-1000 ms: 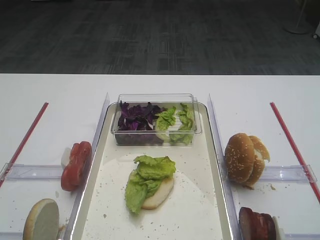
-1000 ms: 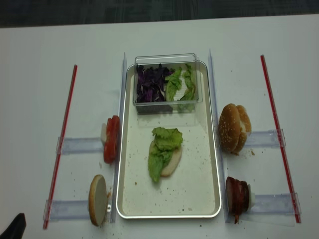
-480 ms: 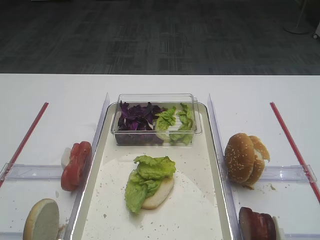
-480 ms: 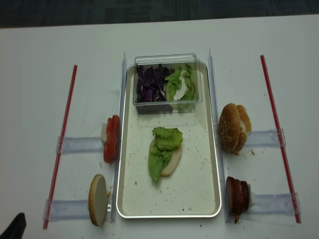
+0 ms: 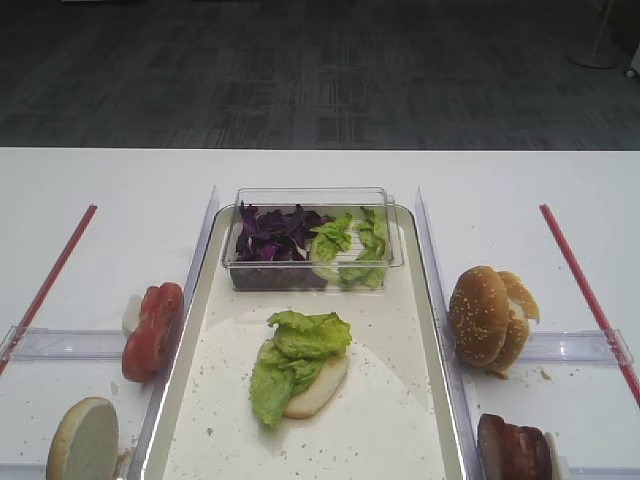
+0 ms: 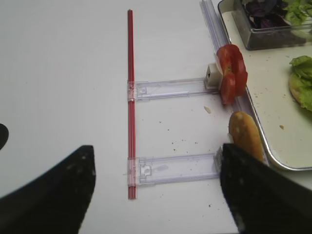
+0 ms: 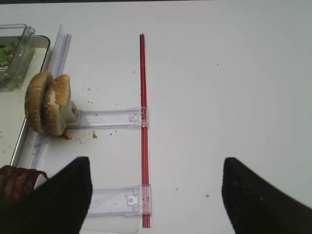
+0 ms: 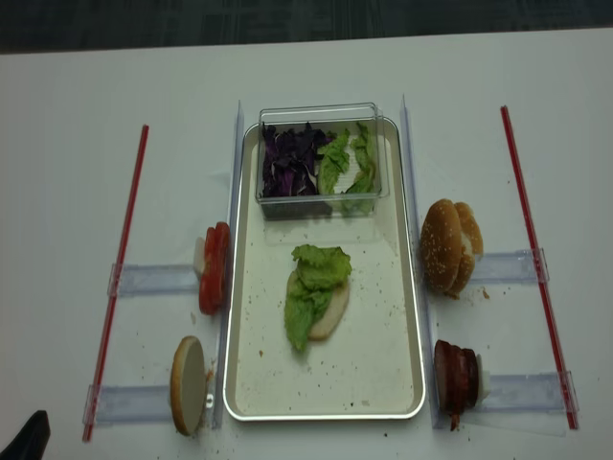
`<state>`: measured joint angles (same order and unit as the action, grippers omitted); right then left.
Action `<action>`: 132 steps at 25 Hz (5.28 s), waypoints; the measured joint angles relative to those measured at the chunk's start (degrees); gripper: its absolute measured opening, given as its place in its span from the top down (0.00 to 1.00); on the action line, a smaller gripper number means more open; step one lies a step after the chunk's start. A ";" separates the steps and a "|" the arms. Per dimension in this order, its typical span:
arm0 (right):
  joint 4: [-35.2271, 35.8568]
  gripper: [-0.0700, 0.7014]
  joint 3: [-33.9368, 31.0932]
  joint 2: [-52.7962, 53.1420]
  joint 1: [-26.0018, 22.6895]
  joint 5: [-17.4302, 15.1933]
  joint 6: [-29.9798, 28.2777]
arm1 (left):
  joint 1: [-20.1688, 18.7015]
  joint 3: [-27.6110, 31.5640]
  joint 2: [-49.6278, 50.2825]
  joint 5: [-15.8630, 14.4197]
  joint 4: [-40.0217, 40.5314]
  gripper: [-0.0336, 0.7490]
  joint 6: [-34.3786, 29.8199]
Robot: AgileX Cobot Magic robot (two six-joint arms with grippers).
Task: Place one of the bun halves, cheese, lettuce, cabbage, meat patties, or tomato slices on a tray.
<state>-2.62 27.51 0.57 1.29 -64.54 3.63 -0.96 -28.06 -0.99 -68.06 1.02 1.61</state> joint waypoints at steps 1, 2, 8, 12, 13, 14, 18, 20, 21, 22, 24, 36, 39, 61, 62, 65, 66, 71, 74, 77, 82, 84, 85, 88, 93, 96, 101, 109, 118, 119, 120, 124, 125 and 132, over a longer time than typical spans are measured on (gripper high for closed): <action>0.00 0.17 0.00 0.23 0.00 0.00 -0.04 | 0.00 0.00 0.00 0.00 0.00 0.33 0.00; 0.00 0.17 0.00 0.22 0.00 -0.07 -0.04 | 0.00 0.00 0.00 0.00 0.00 0.33 0.00; 0.00 0.17 0.00 0.33 0.00 -0.07 -0.42 | 0.00 0.00 0.00 0.00 0.00 0.33 0.00; 0.90 0.17 0.00 0.33 0.00 -0.07 -1.57 | 0.00 0.00 0.00 0.00 0.00 0.33 0.00; 0.93 0.17 0.00 0.33 0.00 -0.07 -1.80 | 0.00 0.00 0.00 0.00 0.00 0.33 0.00; 1.05 0.17 0.00 0.33 0.00 -0.07 -1.94 | 0.00 0.00 0.00 0.00 0.00 0.33 0.00; 1.27 0.17 0.00 0.33 0.00 -0.07 -2.88 | 0.00 0.00 0.00 0.00 0.00 0.33 0.00; 1.27 0.17 0.00 0.33 0.00 -0.07 -3.02 | 0.00 0.00 0.00 0.00 0.00 0.33 0.00; 1.27 0.17 0.00 0.33 0.00 -0.07 -3.02 | 0.00 0.00 0.00 0.00 0.00 0.33 0.00; 1.27 0.17 0.00 0.33 0.00 -0.07 -3.08 | 0.00 0.00 0.00 0.00 0.00 0.33 0.00; 1.27 0.17 0.00 0.33 0.00 -0.07 -3.08 | 0.00 0.00 0.00 0.00 0.00 0.33 0.00; 1.48 0.17 0.00 0.33 0.00 -0.07 -3.16 | 0.00 0.00 0.00 0.00 0.00 0.33 0.00; 1.48 0.17 0.00 0.33 0.00 -0.07 -3.16 | 0.00 0.00 0.00 0.00 0.00 0.33 0.00; 1.48 0.17 0.00 0.33 0.00 -0.07 -3.21 | 0.00 0.00 0.00 0.00 0.00 0.33 0.00; 1.48 0.17 0.00 0.33 0.00 -0.07 -3.21 | 0.00 0.00 0.00 0.00 0.00 0.33 0.00; 1.48 0.17 0.00 0.33 0.00 -0.07 -3.21 | 0.00 0.00 0.00 0.00 0.00 0.33 0.00; 1.48 0.17 0.00 0.33 0.00 -0.07 -3.21 | 0.00 0.00 0.00 0.00 0.00 0.33 0.00; 1.48 0.17 0.00 0.33 0.00 -0.07 -3.21 | 0.00 0.00 0.00 0.00 0.00 0.33 0.00; 1.48 0.17 0.00 0.33 0.00 -0.07 -3.21 | 0.00 0.00 0.00 0.00 0.00 0.33 0.00; 1.48 0.17 0.00 0.33 0.00 -0.07 -3.21 | 0.00 0.00 0.00 0.00 0.00 0.33 0.00; 1.48 0.17 0.00 0.33 0.00 -0.07 -3.29 | 0.00 0.00 0.00 0.00 0.00 0.33 0.00; 1.48 0.17 0.00 0.33 0.00 -0.07 -3.29 | 0.00 0.00 0.00 0.00 0.00 0.33 0.00; 1.48 0.17 0.00 0.33 0.00 -0.07 -3.29 | 0.00 0.00 0.00 0.00 0.00 0.33 0.00; 1.48 0.17 0.00 0.33 0.00 -0.07 -3.29 | 0.00 0.00 0.00 0.00 0.00 0.33 0.00; 1.48 0.17 0.00 0.33 0.00 -0.07 -3.29 | 0.00 0.00 0.00 0.00 0.00 0.33 0.00; 1.48 0.17 0.00 0.33 0.00 -0.07 -3.29 | 0.00 0.00 0.00 0.00 0.00 0.33 0.00; 1.48 0.17 0.00 0.33 0.00 -0.07 -3.63 | 0.00 0.00 0.00 0.00 0.00 0.33 0.00; 1.48 0.17 0.00 0.33 0.00 -0.07 -3.63 | 0.00 0.00 0.00 0.00 0.00 0.33 0.00; 1.48 0.17 0.00 0.33 0.00 -0.07 -3.63 | 0.00 0.00 0.00 0.00 0.00 0.33 0.00; 1.48 0.17 0.00 0.33 0.00 -0.07 -3.63 | 0.00 0.00 0.00 0.00 0.00 0.33 0.00; 1.48 0.17 0.00 0.33 0.00 -0.07 -3.63 | 0.00 0.00 0.00 0.00 0.00 0.33 0.00; 1.48 0.17 0.00 0.33 0.00 -0.07 -3.63 | 0.00 0.00 0.00 0.00 0.00 0.33 0.00; 1.48 0.17 0.00 0.33 0.00 -0.07 -3.63 | 0.00 0.00 0.00 0.00 0.00 0.33 0.00; 1.48 0.17 0.00 0.33 0.00 -0.07 -3.63 | 0.00 0.00 0.00 0.00 0.00 0.33 0.00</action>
<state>-1.14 27.51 0.90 1.29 -64.62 0.00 -0.96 -28.06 -0.99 -68.06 1.02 1.61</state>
